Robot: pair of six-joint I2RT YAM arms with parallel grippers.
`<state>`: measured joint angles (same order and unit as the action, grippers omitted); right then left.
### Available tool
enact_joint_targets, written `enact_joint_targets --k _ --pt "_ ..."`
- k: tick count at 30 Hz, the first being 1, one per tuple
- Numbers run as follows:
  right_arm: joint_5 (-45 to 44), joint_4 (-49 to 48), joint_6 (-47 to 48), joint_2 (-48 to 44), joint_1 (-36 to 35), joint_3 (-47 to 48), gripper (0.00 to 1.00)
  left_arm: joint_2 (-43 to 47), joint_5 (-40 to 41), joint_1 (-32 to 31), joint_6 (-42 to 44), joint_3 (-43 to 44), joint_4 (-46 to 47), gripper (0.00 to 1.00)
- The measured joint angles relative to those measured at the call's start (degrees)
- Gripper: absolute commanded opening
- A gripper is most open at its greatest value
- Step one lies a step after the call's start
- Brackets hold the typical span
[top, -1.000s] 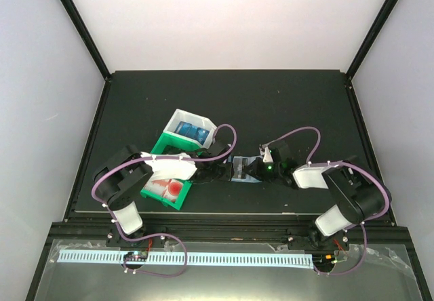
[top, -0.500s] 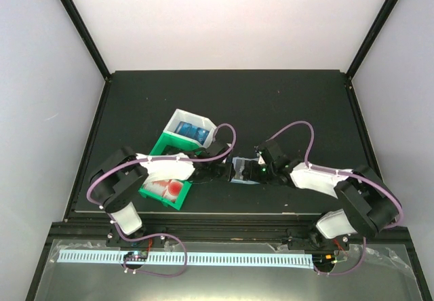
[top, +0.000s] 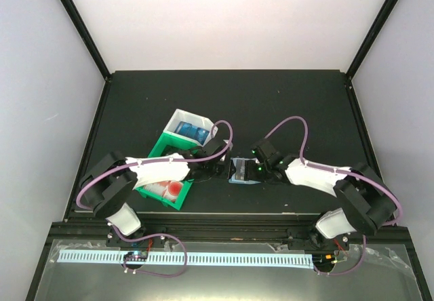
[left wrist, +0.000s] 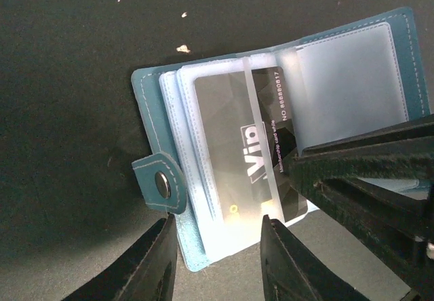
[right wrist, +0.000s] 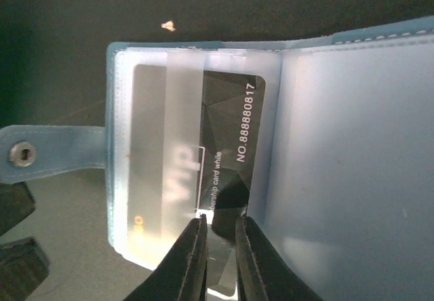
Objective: Put the credit cards into the card holder
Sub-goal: Insert the credit card into the card holder.
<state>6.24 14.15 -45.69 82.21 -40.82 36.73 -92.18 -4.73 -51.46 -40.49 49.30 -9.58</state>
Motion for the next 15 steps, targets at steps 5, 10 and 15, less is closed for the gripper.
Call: enact_joint_targets --k 5,10,15 --pt "-0.9 0.3 0.2 2.8 -0.3 0.9 0.05 -0.1 -1.0 0.0 -0.1 -0.1 0.3 0.36" --pt "-1.3 0.3 -0.3 3.0 -0.3 0.9 0.05 -0.3 -3.5 0.7 -0.5 -0.8 1.9 0.37" --pt "-1.4 0.0 -0.7 3.1 -0.3 0.7 0.03 -1.2 -5.8 1.6 -0.7 -1.1 3.0 0.39"
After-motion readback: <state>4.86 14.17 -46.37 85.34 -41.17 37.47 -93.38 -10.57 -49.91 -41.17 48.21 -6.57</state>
